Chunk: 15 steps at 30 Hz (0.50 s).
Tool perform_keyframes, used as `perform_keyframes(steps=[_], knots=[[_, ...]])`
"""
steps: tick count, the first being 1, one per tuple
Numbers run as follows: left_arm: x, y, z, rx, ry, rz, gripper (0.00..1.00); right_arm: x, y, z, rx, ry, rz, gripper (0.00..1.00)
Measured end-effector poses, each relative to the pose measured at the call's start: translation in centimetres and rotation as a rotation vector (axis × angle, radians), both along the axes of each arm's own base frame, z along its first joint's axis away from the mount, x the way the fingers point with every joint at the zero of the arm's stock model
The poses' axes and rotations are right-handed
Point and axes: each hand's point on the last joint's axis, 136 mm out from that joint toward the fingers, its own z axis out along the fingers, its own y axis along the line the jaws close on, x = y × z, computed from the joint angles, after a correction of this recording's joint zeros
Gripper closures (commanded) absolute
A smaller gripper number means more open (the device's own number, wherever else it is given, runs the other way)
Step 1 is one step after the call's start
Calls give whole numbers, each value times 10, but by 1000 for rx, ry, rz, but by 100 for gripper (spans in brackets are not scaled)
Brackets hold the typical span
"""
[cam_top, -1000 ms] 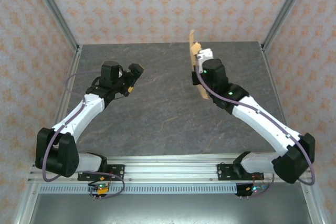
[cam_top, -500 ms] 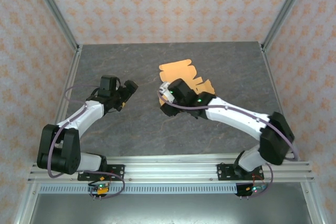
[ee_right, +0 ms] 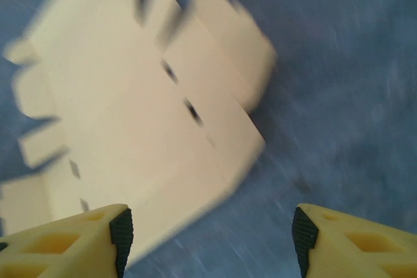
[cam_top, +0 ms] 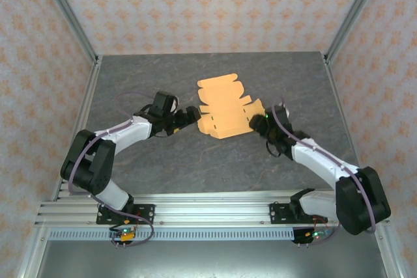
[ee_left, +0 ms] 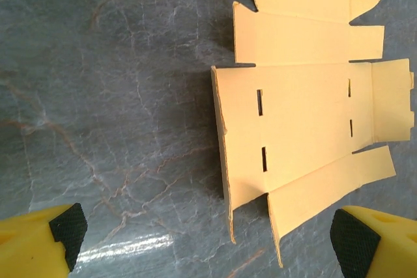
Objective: Fold the paper box
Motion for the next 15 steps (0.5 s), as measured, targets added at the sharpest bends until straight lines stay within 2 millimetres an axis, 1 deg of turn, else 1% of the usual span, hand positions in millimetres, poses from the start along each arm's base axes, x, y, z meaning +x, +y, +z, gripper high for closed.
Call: perform_keyframes(steps=[2,3,4,6,9,13,15], knots=[[1,0,-1,5,-1,-1,0,-14,2,-25,72,62,-40,34],[1,1,-2,8,-2,-1,0,-17,4,-34,112,81,-62,35],[1,1,-3,9,-1,-1,0,-18,6,-38,138,90,-72,36],[3,0,-4,10,1,-1,0,-12,13,-41,193,88,-89,40],[4,0,-3,10,-2,0,0,0,22,-38,243,65,-92,42],[4,1,-3,15,-3,4,0,15,28,-35,259,39,-91,44],[5,2,-4,22,-6,7,0,23,31,-34,261,25,-90,48]])
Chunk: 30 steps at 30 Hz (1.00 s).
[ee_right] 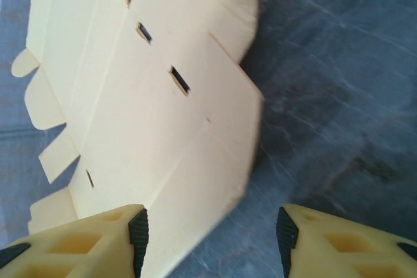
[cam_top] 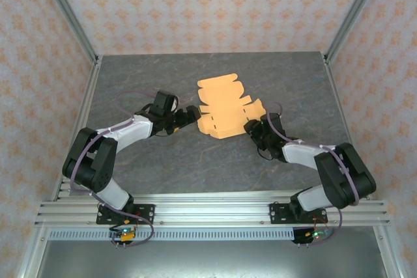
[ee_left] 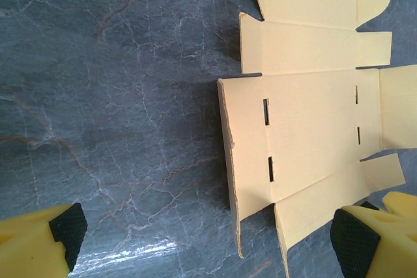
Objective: Fold the paper box
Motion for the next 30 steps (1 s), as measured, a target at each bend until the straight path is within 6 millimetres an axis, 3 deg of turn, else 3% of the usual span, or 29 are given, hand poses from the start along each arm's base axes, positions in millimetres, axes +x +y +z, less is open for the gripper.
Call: perform_keyframes(steps=[11,15,18,24,30], knots=[[-1,9,10,44,-31,13,0,24,-2,-16,-35,-50,7,92],[-4,13,10,66,-29,12,0,33,1,-5,-71,-102,55,99],[-7,18,19,94,-41,8,0,44,12,15,-130,-167,165,94],[-10,29,74,97,-176,44,0,67,33,68,-337,-302,454,99],[-14,48,134,118,-357,113,0,59,41,101,-630,-457,842,100]])
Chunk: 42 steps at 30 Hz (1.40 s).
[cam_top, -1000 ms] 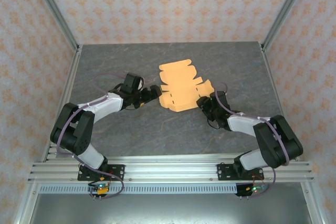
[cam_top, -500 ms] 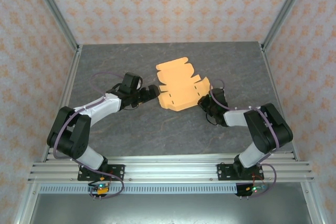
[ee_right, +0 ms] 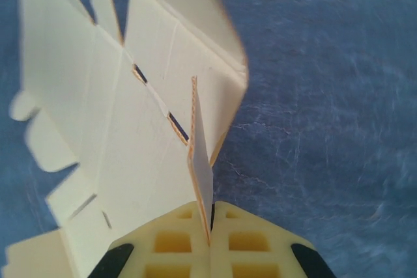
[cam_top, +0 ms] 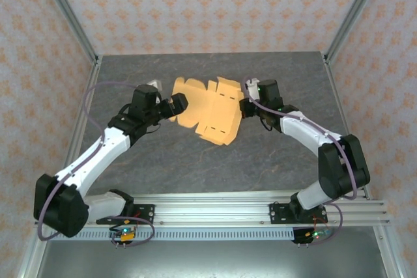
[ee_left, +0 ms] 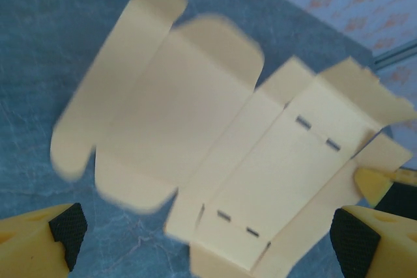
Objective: Fold the paper box
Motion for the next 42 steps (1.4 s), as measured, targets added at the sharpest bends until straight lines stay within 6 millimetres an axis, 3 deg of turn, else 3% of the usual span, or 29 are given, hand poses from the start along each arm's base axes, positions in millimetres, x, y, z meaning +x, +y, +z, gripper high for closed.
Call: perform_keyframes(steps=[4,7,10,14,18,21,29,36,40,42], knots=[[-5,12,25,31,-95,24,0,-10,3,8,-256,-48,304,100],[-5,11,34,57,-140,-5,0,1,4,17,-426,-81,456,100],[2,-3,26,72,-144,-86,0,14,6,14,-594,-114,568,100],[17,-26,-8,64,-100,-191,0,11,26,-4,-737,-154,752,100],[20,-41,-51,46,-37,-266,0,-1,49,-12,-781,-201,886,99],[18,-53,-70,28,-10,-334,0,-4,56,-11,-791,-232,926,98],[16,-91,-80,-83,-56,-508,0,-7,56,-25,-794,-238,946,99],[3,-113,-69,-178,-85,-620,0,-9,55,-26,-754,-228,954,100],[-2,-121,-83,-189,-44,-655,7,-9,54,-26,-712,-216,945,100],[-3,-123,-95,-193,-10,-658,18,-10,55,-26,-695,-213,944,100]])
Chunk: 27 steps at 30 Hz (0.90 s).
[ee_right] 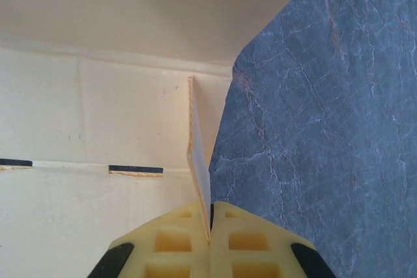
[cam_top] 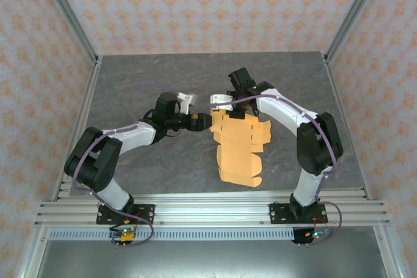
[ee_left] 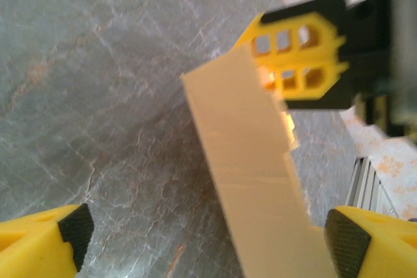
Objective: Fold the paper box
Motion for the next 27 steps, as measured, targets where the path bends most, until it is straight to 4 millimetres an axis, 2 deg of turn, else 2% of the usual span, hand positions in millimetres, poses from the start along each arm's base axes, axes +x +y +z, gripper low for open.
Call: perform_keyframes(steps=[5,8,10,11,12,13,15,18,19,20,21,25,27], knots=[[-4,-5,-9,-2,38,-12,52,-2,3,1,21,14,1,98],[-4,-10,-6,-2,27,-20,72,-2,3,1,26,18,-1,90],[-3,-13,-2,0,13,-25,86,-3,4,1,32,22,-8,78],[-3,-15,-1,-1,11,-26,90,-3,5,0,40,23,-15,76],[-3,-16,-1,-2,12,-26,91,-3,5,0,49,24,-26,69],[-2,-16,-1,-6,15,-24,94,-4,4,-1,59,24,-34,66],[-1,-17,-5,-13,29,-17,100,-8,3,-1,89,31,-62,64],[1,-17,-8,-26,41,-1,100,-15,0,9,152,33,-114,62],[1,-17,-8,-27,42,4,100,-17,-1,16,184,25,-136,58],[2,-16,-8,-27,41,9,100,-18,-2,23,214,16,-158,29],[3,-16,-9,-25,43,17,100,-21,-3,32,258,6,-190,26],[9,-12,-10,-25,62,74,100,-32,-6,74,503,-8,-363,27],[13,-9,-11,-28,77,109,100,-33,-6,88,654,21,-472,31]])
